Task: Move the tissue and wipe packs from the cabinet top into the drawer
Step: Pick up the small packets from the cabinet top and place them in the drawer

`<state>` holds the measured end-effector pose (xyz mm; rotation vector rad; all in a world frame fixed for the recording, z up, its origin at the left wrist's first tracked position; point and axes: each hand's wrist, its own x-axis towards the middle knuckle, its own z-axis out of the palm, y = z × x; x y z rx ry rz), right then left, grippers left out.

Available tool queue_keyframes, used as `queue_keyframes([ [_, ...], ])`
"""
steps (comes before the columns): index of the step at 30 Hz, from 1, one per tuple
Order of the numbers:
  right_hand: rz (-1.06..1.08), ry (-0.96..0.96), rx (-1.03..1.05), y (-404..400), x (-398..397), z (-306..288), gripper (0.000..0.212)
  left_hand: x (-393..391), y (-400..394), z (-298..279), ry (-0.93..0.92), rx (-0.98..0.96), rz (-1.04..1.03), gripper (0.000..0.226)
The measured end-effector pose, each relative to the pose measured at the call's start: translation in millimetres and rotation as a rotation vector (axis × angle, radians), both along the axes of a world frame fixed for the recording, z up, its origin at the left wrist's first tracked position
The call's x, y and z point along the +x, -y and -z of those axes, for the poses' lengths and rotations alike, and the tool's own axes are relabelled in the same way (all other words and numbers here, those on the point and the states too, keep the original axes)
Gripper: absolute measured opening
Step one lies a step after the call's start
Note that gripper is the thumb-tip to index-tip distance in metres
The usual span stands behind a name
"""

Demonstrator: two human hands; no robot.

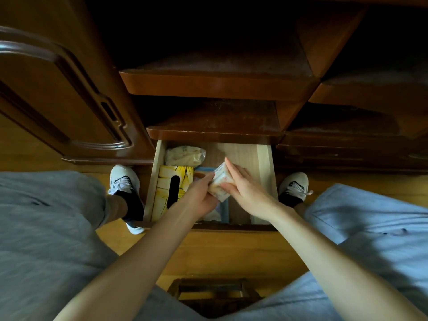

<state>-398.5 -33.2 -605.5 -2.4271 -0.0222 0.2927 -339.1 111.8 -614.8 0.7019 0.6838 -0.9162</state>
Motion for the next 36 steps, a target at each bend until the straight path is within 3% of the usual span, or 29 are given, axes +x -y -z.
queue_keyframes([
  [3,0.069,-0.102,0.061,20.7,6.9,5.1,0.074,3.6,3.0,8.9,0.063,0.111,0.034,0.02],
  [7,0.169,-0.305,0.01,56.3,20.7,27.3,0.077,12.7,-4.2,36.1,0.274,0.572,0.19,0.026],
  [10,0.094,-0.46,-0.065,63.3,24.5,52.5,0.07,8.0,-17.0,67.2,0.782,0.933,0.648,0.029],
  [12,0.03,-0.518,-0.116,61.5,26.6,70.3,0.071,1.5,-25.3,86.8,1.107,1.065,0.957,0.037],
  [15,-0.044,-0.577,-0.17,57.0,32.4,92.8,0.069,-10.7,-40.8,114.5,1.389,1.184,1.275,0.046],
  [17,-0.077,-0.602,-0.192,56.5,38.6,104.8,0.067,-17.3,-50.3,126.6,1.49,1.246,1.366,0.05],
  [21,-0.118,-0.781,-0.204,66.3,56.4,109.3,0.071,-21.9,-53.4,131.3,1.527,1.282,1.337,0.049],
  [26,-0.242,-0.93,-0.295,58.9,48.0,116.8,0.06,-24.0,-51.2,130.3,1.505,1.303,1.24,0.043],
  [30,-0.27,-0.904,-0.365,51.1,35.6,124.4,0.049,-22.7,-51.4,128.4,1.503,1.289,1.227,0.041],
  [36,-0.163,-0.914,-0.314,51.0,20.9,120.8,0.056,-23.4,-52.2,128.1,1.486,1.285,1.256,0.041],
])
